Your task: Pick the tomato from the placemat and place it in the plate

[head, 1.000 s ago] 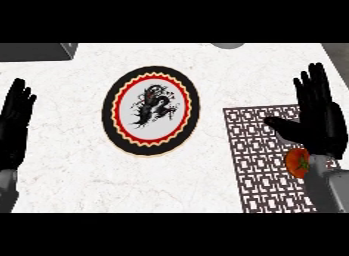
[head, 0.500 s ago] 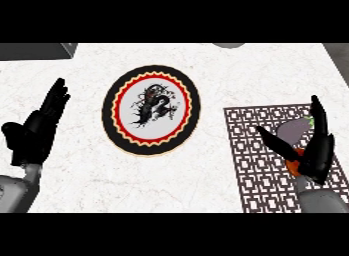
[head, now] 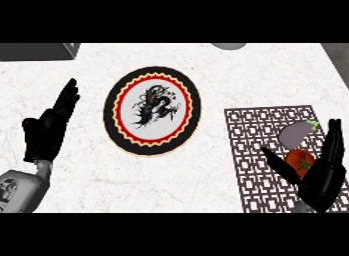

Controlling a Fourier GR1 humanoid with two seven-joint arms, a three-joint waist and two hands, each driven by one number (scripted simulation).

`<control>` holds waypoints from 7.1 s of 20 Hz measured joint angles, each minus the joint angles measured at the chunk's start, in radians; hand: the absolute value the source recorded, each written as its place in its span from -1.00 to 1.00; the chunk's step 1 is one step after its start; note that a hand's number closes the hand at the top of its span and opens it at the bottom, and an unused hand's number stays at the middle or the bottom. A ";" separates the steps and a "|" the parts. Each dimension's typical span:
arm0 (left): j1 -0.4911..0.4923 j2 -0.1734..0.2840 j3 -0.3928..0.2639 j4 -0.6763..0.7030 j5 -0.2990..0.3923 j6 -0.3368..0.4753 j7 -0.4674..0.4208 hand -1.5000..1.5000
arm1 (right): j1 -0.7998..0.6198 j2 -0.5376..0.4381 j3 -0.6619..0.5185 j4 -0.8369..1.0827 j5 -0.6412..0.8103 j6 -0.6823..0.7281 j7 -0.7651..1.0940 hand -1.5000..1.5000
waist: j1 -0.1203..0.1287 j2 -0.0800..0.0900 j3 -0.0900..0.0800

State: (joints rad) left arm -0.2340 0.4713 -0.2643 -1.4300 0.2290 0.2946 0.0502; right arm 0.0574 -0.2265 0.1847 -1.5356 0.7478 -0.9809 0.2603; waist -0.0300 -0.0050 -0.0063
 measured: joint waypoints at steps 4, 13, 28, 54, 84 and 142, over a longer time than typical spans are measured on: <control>-0.009 0.001 0.006 0.008 -0.005 -0.003 0.005 0.00 | 0.080 0.002 -0.018 -0.097 0.148 0.148 0.180 -1.00 | -0.006 -0.001 -0.002; -0.017 -0.008 0.013 0.020 -0.009 -0.019 0.003 0.00 | 0.159 -0.018 -0.005 -0.434 0.297 0.663 0.626 -1.00 | 0.008 0.001 0.000; -0.044 -0.094 0.042 0.035 -0.087 -0.049 0.026 0.00 | 0.054 0.030 -0.092 -0.477 0.244 1.001 0.769 -1.00 | 0.029 0.005 0.006; -0.035 -0.205 0.197 0.030 -0.226 -0.181 0.045 0.00 | 0.025 0.057 -0.237 -0.134 0.249 0.898 0.555 1.00 | 0.028 0.003 0.004; -0.028 -0.231 0.225 0.031 -0.260 -0.220 0.042 0.00 | -0.449 -0.074 -0.094 -0.119 0.035 1.056 -0.173 1.00 | 0.036 0.004 0.006; -0.019 -0.275 0.268 0.014 -0.308 -0.248 0.046 0.00 | -0.822 -0.011 -0.004 0.730 -0.814 0.672 -0.378 -1.00 | 0.031 0.005 0.007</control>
State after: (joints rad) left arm -0.2527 0.1960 0.0041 -1.4155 -0.0793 0.0462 0.0962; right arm -0.7642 -0.2378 0.1806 -0.8057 -0.0661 -0.3092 -0.1174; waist 0.0013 0.0001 0.0003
